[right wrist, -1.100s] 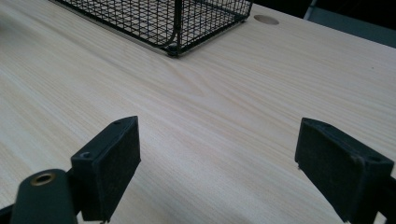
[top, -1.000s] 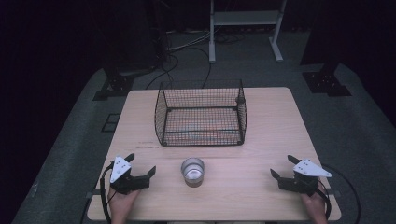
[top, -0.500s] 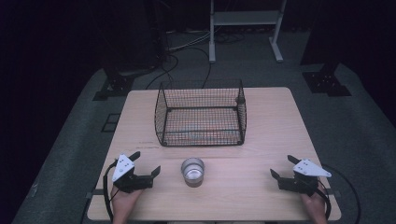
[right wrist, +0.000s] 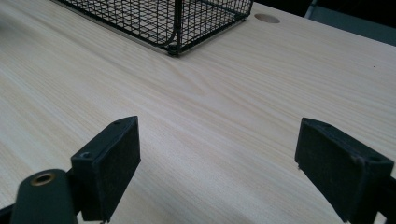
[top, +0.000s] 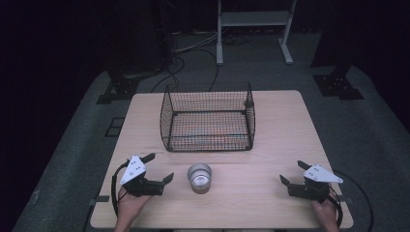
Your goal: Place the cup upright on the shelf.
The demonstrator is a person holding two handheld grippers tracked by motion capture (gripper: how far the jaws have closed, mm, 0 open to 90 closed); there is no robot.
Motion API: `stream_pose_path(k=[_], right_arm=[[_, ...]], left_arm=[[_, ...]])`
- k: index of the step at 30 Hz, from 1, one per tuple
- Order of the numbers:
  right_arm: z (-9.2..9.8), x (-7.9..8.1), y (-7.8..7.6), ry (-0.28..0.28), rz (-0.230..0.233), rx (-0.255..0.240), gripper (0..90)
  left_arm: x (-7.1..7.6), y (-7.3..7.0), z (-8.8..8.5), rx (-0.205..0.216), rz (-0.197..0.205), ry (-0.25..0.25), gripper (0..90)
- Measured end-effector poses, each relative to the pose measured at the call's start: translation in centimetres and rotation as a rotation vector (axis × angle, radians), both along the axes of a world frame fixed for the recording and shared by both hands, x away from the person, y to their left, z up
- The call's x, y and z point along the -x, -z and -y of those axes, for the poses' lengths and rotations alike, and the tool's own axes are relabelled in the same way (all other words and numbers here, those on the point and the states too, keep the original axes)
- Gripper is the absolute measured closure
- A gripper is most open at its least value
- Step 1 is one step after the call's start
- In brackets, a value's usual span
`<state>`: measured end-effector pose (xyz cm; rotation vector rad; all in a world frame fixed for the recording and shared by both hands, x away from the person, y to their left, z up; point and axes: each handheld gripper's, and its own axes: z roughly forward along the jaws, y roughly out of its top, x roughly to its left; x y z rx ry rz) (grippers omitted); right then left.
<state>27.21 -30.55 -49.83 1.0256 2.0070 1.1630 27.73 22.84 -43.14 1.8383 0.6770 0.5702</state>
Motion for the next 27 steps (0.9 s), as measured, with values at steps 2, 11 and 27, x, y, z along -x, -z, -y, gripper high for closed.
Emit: stream_pose_path(k=[2, 11, 27], right_arm=[[0.0, 0.0, 0.0, -0.001, 0.001, 0.000, 13.4], [0.1, 0.0, 0.0, -0.005, 0.000, -0.006, 13.5], [0.0, 0.0, 0.0, -0.007, 0.002, -0.003, 13.5]], left_arm=[[0.0, -0.5, 0.7, -0.007, 0.005, 0.048, 2.7], [-0.1, -1.2, 2.3, -0.021, 0.001, 0.153, 2.1], [-0.8, 0.0, 5.3, -0.141, -0.083, 0.276, 1.6]])
